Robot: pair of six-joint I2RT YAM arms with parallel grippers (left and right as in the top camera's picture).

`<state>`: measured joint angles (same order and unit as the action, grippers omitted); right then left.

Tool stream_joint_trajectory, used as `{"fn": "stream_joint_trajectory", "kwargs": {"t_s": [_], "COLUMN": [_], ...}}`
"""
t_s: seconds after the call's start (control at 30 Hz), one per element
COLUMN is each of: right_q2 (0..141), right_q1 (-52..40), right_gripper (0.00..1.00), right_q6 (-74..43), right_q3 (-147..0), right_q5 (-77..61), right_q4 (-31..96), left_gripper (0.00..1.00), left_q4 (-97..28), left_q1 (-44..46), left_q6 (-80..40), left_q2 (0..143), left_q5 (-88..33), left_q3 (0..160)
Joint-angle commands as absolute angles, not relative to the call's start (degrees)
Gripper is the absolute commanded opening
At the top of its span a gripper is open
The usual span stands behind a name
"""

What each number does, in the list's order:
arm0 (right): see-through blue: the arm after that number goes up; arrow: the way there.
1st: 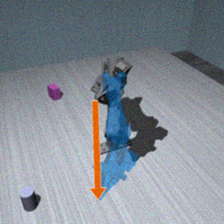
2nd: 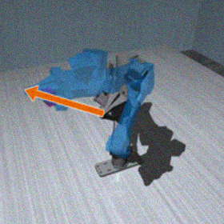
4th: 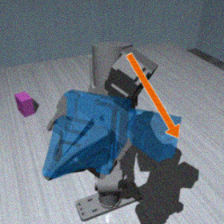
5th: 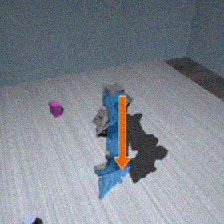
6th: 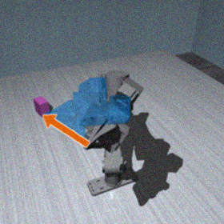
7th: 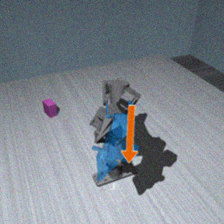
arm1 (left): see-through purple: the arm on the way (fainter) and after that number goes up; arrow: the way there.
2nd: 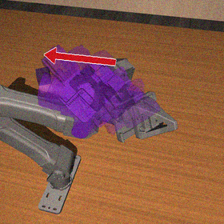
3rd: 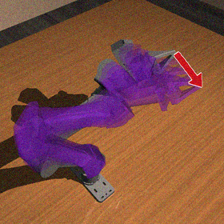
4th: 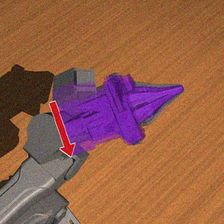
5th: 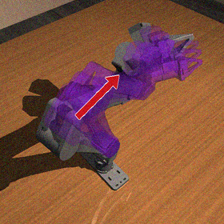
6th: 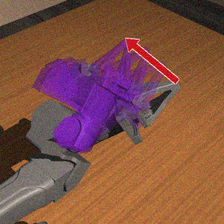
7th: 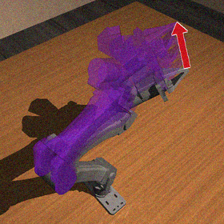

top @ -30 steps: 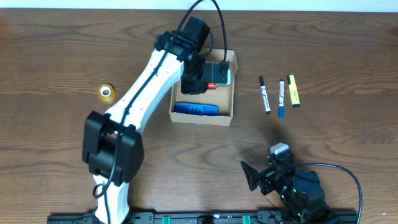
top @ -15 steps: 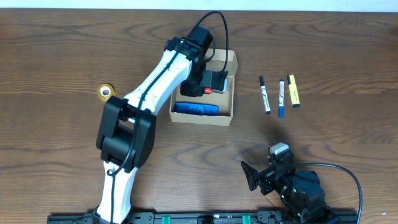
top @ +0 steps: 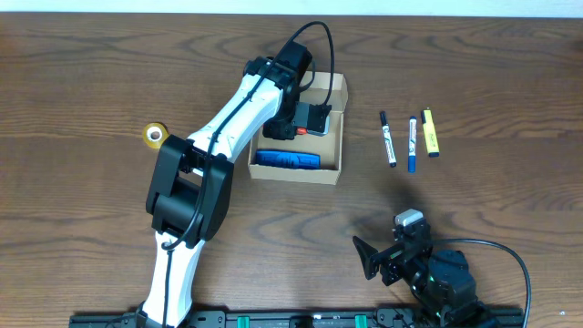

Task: Pack container
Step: 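Carry the red stapler into the box and release it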

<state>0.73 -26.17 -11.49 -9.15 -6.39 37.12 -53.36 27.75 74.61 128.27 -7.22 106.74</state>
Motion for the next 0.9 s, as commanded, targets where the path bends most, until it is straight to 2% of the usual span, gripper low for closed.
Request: {"fn": "stream_joint_trajectory", "kwargs": {"t_s": [0.0,0.17,0.2,0.5,0.87], "right_q2": [0.34,0.34,0.34,0.34,0.34], "right_q1": [-26.65,-26.65,-26.65,-26.65,-26.65], "right_gripper": [0.99,0.99,0.99,0.99,0.99], "right_q6": [-10.66,-10.66,-10.66,-10.66,-10.66], "right_q3": [-8.97,-8.97,-8.97,-8.97,-8.97], "right_q5": [-6.22,-6.22,-6.22,-6.22,-6.22], "right_q4": [37.12,37.12,37.12,37.12,37.12], "left_gripper": [0.41,0.51,0.56,0.58,0.61], "left_q4": [-53.49,-53.54,-53.58,-53.8,-61.63], "left_q1": [27.29,27.29,27.29,27.86,27.29], "left_q6": [73.69,73.06,73.03,67.37,49.19], "left_q2": [129.56,129.56,129.56,125.58,106.85], "left_q5": [-7.07,-7.07,-7.07,-7.01,-6.59], "left_q3": [107.07,107.07,107.09,107.87,107.87]}}
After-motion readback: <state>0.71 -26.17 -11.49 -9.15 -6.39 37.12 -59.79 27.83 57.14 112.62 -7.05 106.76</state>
